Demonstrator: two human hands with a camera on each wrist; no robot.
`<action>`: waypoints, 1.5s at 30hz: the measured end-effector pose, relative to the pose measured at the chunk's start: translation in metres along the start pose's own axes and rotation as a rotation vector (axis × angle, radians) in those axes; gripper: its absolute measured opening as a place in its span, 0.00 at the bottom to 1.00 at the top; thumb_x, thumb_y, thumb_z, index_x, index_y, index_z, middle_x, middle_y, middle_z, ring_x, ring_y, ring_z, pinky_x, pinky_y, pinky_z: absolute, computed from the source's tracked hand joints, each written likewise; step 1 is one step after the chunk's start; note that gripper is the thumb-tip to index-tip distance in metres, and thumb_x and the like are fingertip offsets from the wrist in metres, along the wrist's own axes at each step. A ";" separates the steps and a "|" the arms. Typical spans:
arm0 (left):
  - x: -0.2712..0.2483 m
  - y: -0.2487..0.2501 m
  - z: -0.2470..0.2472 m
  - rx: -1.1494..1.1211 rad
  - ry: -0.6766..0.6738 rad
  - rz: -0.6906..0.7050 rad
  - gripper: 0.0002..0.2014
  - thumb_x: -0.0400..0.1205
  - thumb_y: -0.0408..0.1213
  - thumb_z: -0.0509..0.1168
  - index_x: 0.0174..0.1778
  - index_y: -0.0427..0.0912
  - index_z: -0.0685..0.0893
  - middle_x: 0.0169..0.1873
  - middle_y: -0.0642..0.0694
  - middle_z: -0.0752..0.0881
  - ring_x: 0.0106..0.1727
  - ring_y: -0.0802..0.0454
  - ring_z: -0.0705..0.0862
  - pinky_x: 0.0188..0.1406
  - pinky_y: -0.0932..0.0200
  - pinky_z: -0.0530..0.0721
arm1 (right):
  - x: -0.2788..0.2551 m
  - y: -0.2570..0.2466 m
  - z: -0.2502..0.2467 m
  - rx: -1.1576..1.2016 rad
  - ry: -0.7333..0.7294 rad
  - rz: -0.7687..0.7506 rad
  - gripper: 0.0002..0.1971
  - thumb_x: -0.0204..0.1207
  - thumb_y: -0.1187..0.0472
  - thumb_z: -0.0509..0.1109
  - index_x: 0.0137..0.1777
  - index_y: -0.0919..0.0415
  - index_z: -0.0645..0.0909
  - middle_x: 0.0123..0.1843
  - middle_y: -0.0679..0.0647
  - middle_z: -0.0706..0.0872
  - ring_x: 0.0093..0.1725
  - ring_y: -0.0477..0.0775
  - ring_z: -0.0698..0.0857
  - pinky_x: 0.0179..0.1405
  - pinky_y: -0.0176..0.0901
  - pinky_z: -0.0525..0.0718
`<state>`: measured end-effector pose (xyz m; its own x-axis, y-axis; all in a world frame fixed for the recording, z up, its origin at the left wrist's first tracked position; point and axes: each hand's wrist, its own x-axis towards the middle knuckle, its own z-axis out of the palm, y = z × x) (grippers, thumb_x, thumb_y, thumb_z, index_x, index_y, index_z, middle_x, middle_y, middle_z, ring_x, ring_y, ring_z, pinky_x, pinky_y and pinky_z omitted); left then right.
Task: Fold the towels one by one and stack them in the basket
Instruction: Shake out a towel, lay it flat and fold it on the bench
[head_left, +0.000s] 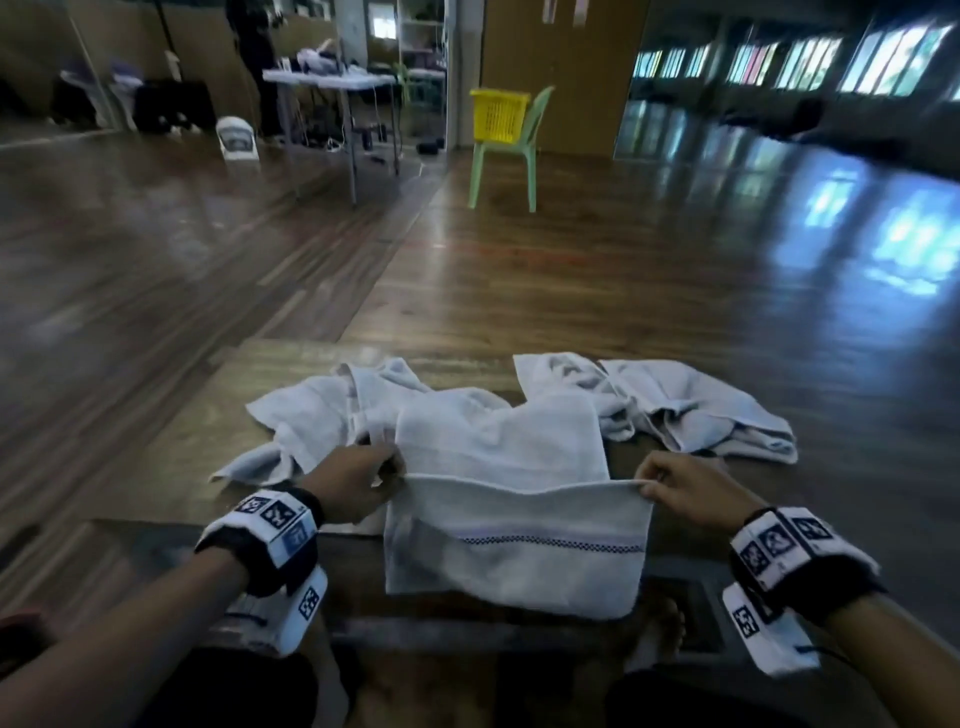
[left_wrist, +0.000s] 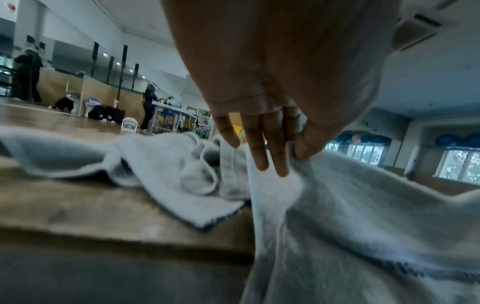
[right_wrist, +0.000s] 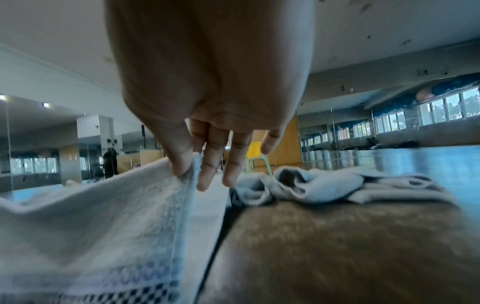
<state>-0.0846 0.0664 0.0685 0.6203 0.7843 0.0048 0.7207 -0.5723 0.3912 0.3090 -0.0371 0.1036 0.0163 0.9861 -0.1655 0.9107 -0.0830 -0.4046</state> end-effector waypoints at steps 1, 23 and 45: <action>0.003 -0.002 0.014 -0.013 0.006 0.007 0.09 0.77 0.45 0.63 0.46 0.44 0.80 0.40 0.50 0.84 0.44 0.47 0.83 0.43 0.54 0.79 | 0.006 0.007 0.013 0.003 -0.005 0.015 0.07 0.76 0.57 0.68 0.39 0.45 0.78 0.39 0.42 0.84 0.44 0.44 0.84 0.50 0.43 0.78; -0.028 0.012 0.061 -0.092 -0.085 0.030 0.04 0.81 0.36 0.62 0.49 0.46 0.74 0.42 0.46 0.85 0.41 0.47 0.82 0.40 0.52 0.78 | -0.011 0.039 0.058 -0.235 -0.035 0.015 0.05 0.83 0.57 0.57 0.50 0.45 0.74 0.46 0.41 0.82 0.53 0.45 0.79 0.51 0.43 0.53; 0.169 -0.043 0.004 -0.248 -0.067 -0.196 0.03 0.80 0.35 0.65 0.44 0.39 0.79 0.58 0.39 0.85 0.61 0.43 0.82 0.64 0.43 0.79 | 0.167 0.046 0.039 -0.088 0.170 -0.027 0.14 0.72 0.54 0.72 0.31 0.38 0.73 0.48 0.41 0.79 0.61 0.55 0.79 0.64 0.67 0.71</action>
<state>-0.0094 0.2220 0.0487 0.5020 0.8517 -0.1503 0.7363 -0.3297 0.5909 0.3378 0.1181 0.0219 0.0543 0.9985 0.0016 0.9442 -0.0508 -0.3255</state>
